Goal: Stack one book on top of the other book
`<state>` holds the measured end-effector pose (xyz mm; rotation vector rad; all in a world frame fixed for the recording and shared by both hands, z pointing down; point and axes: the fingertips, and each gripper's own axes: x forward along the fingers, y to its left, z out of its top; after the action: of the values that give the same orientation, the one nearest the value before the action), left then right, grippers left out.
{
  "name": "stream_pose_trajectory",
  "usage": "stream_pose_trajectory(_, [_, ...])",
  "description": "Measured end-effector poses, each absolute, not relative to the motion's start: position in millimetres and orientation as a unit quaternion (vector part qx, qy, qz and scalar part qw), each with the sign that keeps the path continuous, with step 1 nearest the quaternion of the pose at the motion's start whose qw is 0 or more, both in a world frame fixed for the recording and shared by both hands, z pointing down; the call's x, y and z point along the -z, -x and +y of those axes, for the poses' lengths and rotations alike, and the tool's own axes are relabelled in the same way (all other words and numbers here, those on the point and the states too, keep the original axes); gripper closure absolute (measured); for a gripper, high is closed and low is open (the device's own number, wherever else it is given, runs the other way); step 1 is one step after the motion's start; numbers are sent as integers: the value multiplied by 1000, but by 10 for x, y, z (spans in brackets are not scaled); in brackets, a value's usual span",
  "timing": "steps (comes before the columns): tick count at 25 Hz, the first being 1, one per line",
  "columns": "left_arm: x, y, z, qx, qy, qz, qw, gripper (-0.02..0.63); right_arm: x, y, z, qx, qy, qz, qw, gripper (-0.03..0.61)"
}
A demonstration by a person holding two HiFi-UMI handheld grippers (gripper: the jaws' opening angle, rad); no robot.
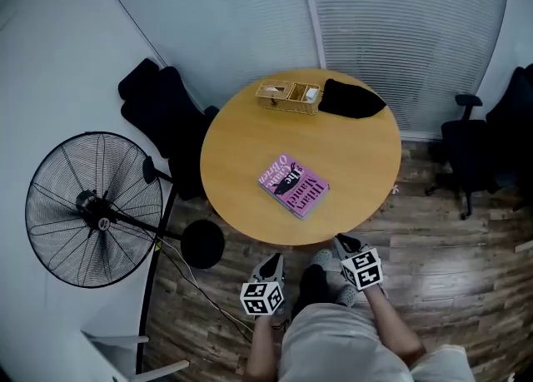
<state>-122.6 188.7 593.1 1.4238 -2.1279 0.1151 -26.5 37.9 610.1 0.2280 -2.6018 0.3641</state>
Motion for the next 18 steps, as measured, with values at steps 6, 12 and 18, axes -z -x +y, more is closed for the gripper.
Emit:
stream_pose_trajectory(6, [-5893, 1184, 1875, -30, -540, -793, 281, 585, -6054, 241, 345, -151, -87, -957, 232, 557])
stream_pose_trajectory(12, [-5920, 1146, 1891, -48, -538, -791, 286, 584, -6061, 191, 323, -148, -88, -957, 234, 557])
stream_pose_trajectory(18, [-5916, 1178, 1899, -53, -535, -794, 283, 584, -6059, 203, 338, -144, -83, -957, 236, 557])
